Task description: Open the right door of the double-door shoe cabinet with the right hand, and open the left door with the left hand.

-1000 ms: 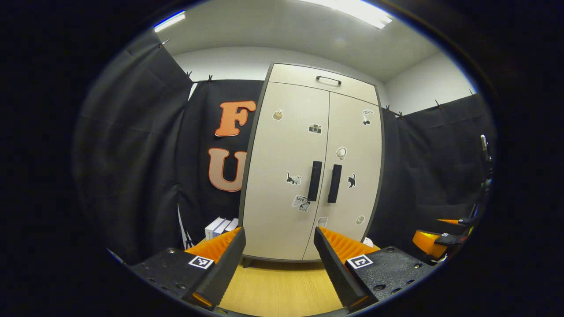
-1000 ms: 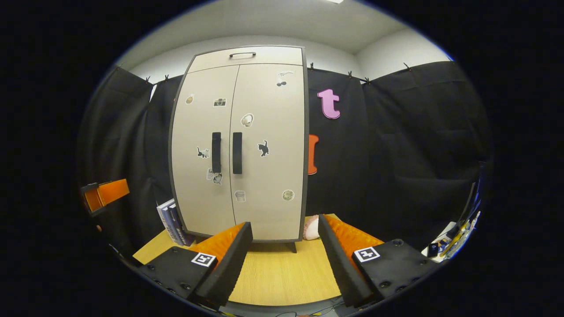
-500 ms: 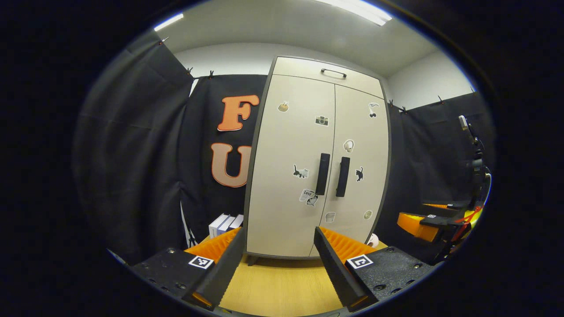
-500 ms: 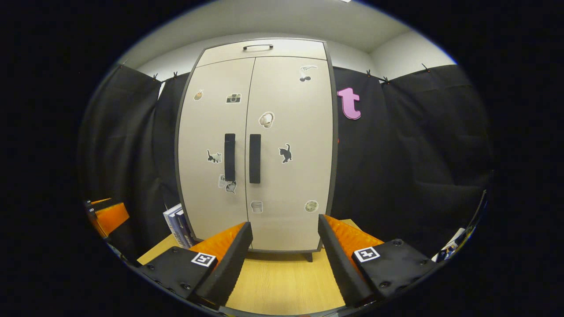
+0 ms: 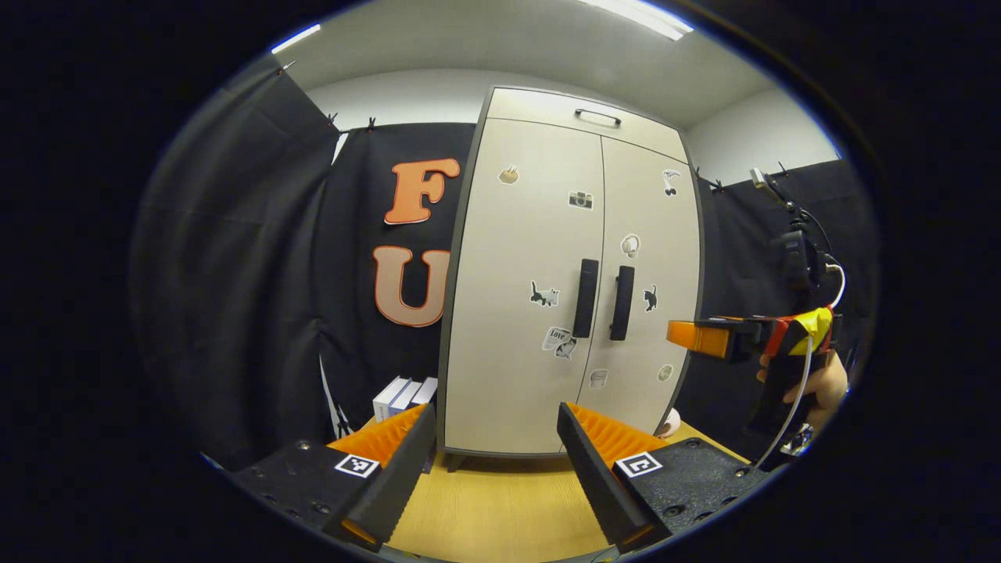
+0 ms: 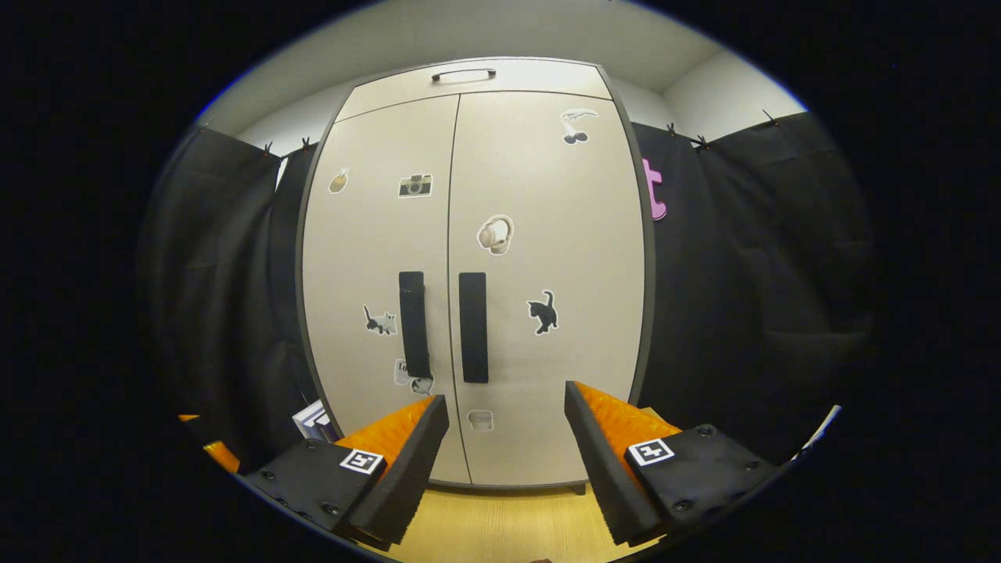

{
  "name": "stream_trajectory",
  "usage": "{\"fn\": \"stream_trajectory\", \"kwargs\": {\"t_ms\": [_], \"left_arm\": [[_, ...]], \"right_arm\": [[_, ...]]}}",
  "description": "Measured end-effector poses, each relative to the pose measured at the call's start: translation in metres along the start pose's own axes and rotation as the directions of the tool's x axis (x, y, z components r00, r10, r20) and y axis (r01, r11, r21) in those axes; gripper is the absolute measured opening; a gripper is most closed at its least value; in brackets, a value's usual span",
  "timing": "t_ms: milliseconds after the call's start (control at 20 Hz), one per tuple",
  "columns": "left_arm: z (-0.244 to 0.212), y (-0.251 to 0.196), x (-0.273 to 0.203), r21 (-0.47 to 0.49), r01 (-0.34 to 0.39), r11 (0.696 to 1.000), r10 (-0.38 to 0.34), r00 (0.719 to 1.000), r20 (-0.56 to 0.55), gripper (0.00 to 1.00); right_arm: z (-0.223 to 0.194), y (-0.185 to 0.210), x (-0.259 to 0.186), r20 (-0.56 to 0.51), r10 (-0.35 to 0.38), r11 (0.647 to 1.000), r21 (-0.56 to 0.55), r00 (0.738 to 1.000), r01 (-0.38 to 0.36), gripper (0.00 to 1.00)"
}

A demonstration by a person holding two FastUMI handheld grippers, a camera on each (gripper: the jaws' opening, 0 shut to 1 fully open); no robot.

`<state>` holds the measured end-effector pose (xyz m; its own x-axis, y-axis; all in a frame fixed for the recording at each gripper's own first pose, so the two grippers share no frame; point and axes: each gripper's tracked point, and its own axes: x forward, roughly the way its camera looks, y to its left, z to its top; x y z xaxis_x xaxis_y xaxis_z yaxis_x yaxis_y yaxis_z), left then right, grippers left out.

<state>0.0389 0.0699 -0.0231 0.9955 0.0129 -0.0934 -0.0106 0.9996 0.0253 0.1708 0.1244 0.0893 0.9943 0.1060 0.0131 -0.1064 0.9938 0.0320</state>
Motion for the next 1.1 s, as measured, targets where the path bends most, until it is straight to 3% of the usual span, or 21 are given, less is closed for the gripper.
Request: {"fn": "stream_trajectory", "kwargs": {"t_ms": [450,600,650,700,850,1000,1100], "left_arm": [[-0.006,0.036,0.020,-0.011,-0.042,0.999,0.042,0.999,-0.017,0.95],[-0.005,0.048,0.024,-0.014,-0.062,0.998,0.061,0.998,-0.016,0.95],[-0.005,0.051,0.025,-0.012,-0.066,0.998,0.066,0.998,-0.015,0.95],[-0.005,0.054,0.025,-0.007,-0.070,0.997,0.070,0.997,-0.014,0.95],[-0.007,0.057,0.029,-0.011,-0.076,0.997,0.075,0.997,-0.017,0.95],[-0.008,0.058,0.031,-0.022,-0.076,0.997,0.076,0.997,-0.023,0.95],[-0.006,0.057,0.030,-0.021,-0.077,0.997,0.076,0.997,-0.021,0.95]], "right_arm": [[0.031,0.020,0.080,0.045,-0.024,1.000,-0.006,0.999,0.024,0.98],[0.028,0.024,0.101,0.033,-0.032,0.999,-0.001,0.999,0.032,0.98],[0.025,0.024,0.108,0.026,-0.040,0.999,0.005,0.999,0.040,0.92],[0.022,0.023,0.114,0.016,-0.045,0.999,0.009,0.999,0.045,0.98],[0.018,0.025,0.130,0.004,-0.043,0.999,0.015,0.999,0.043,0.97],[0.007,0.032,0.141,-0.036,-0.026,0.999,0.036,0.999,0.027,0.78],[0.004,0.032,0.146,-0.048,-0.028,0.999,0.045,0.998,0.030,0.73]]}}
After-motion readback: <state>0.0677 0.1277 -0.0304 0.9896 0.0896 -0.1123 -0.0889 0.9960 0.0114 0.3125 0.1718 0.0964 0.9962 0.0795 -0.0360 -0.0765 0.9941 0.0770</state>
